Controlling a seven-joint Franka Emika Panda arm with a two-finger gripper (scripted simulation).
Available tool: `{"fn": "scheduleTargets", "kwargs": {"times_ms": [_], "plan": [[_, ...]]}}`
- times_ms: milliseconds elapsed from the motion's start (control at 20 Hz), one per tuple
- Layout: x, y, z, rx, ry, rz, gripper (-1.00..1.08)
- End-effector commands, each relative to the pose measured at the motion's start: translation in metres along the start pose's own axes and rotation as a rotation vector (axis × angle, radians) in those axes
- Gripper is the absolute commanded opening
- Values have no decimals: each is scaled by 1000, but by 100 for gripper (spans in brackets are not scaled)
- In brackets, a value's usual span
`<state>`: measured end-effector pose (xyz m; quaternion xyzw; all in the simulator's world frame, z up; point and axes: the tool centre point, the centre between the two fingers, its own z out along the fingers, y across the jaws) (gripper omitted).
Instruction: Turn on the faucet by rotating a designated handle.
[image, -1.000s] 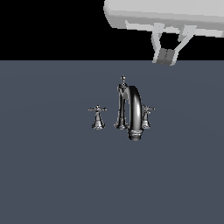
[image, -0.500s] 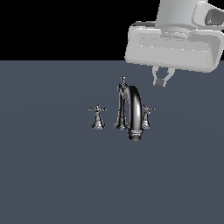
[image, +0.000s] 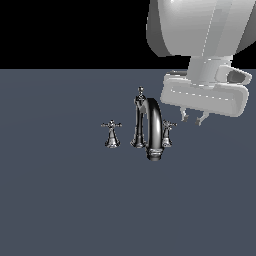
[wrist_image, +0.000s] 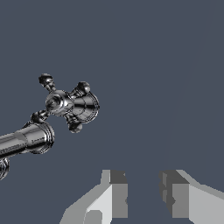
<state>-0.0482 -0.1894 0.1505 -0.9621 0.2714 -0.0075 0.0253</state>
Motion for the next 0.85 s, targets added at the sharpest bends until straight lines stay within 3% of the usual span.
{"fn": "scheduleTargets", "kwargs": {"times_ms": [0, 50, 100, 150, 200, 250, 300, 350, 400, 450, 500, 550, 600, 650, 700, 750, 800], "plan": [[5, 33, 17, -34, -5, 81, -16], [22, -25, 35, -15, 24, -13, 32], [10, -56, 24, -3, 43, -76, 32], [-8, -17, 50, 22, 1, 11, 4], [-4, -2, 57, 29, -12, 38, 4], [2, -100, 55, 44, 32, -50, -26], [1, -101, 54, 44, 33, -53, -26], [24, -88, 67, 52, 48, 46, -13], [36, -34, 59, 60, 62, 139, -13], [76, 42, 62, 4, 118, 200, -50], [77, 62, 46, -34, 156, 241, -50], [79, 70, 48, -45, 159, 154, -28], [84, 82, 46, -52, 180, 232, -51], [91, 95, 44, -67, 204, 277, 91], [103, 68, 51, -38, 218, 372, 97], [96, 112, 43, -17, 228, 441, 97], [98, 107, 45, -42, 234, 383, 69]]}}
